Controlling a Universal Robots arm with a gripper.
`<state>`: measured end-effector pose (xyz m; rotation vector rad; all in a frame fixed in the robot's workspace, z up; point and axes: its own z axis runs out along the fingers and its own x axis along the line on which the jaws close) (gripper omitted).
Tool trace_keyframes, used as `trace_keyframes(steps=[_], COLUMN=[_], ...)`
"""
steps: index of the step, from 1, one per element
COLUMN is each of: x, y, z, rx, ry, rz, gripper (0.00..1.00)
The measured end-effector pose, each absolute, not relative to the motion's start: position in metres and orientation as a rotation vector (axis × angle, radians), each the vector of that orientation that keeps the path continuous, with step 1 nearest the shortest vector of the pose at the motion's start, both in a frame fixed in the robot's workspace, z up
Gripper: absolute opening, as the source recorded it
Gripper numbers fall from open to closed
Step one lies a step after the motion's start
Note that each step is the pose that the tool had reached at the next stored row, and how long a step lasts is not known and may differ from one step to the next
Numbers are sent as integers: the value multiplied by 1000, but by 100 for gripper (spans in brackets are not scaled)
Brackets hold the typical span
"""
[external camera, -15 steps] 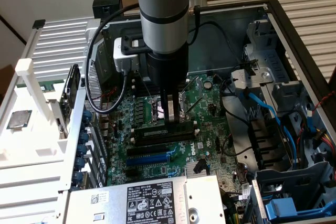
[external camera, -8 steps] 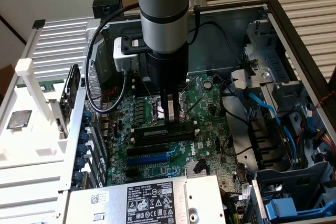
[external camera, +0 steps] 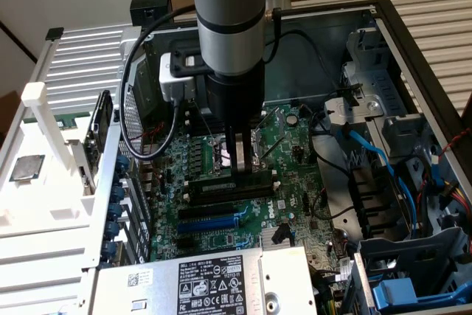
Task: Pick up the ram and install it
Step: 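Insert the ram into the slot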
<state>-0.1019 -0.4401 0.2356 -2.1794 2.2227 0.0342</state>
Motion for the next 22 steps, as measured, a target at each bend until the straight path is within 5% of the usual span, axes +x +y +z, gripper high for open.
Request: trace_keyframes(steps=[22], x=[-102], y=[-441], z=[232], rx=[-2179], ry=[2223], rz=[34], gripper=[12])
